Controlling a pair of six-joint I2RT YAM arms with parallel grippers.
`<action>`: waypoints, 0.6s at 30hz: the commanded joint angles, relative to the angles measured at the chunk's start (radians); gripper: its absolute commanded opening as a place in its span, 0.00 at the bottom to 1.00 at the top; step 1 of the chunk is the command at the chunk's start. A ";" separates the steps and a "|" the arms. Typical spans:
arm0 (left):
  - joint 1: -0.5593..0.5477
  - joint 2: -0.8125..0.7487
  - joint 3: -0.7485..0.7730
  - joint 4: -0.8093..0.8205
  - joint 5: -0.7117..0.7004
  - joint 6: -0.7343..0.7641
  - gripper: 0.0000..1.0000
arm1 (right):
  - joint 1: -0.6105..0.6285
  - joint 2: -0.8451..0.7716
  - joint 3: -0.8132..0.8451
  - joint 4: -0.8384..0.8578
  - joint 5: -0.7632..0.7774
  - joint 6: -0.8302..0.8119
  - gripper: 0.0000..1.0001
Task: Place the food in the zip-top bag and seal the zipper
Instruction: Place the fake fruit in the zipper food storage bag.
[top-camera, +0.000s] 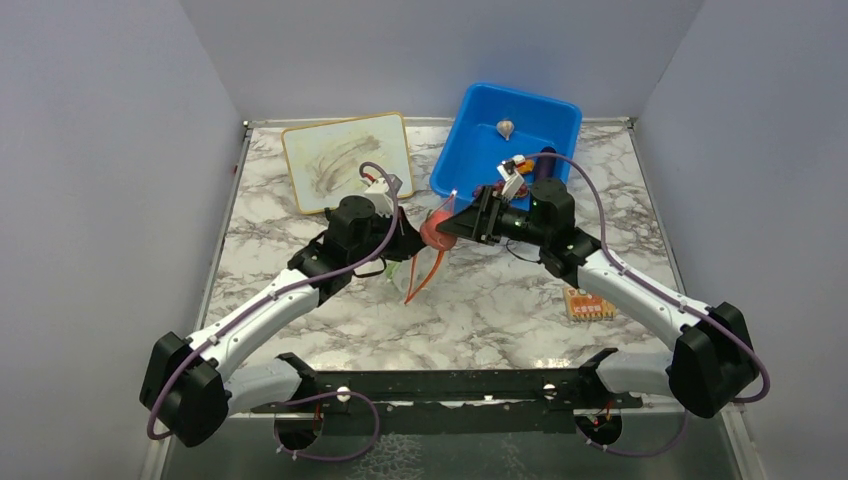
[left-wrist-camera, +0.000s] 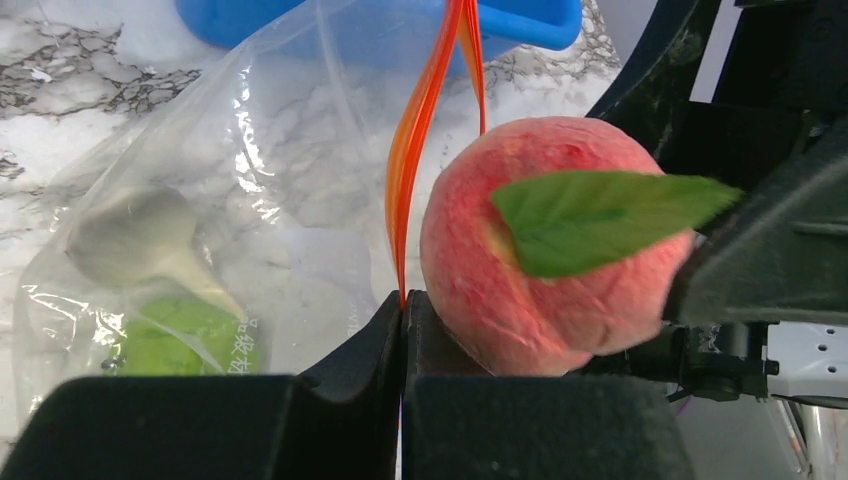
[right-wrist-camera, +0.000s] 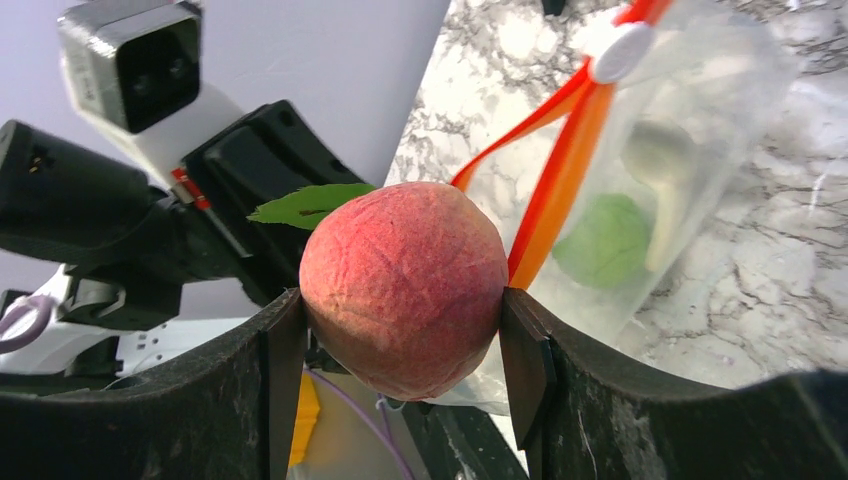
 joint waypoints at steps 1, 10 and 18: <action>-0.004 -0.046 0.023 -0.017 -0.025 0.028 0.00 | 0.006 0.001 -0.007 -0.031 0.075 -0.057 0.30; -0.004 -0.074 0.033 -0.024 -0.019 0.036 0.00 | 0.007 -0.015 -0.012 -0.111 0.159 -0.129 0.30; -0.004 -0.084 0.064 -0.022 -0.002 0.038 0.00 | 0.008 -0.003 -0.005 -0.147 0.172 -0.135 0.30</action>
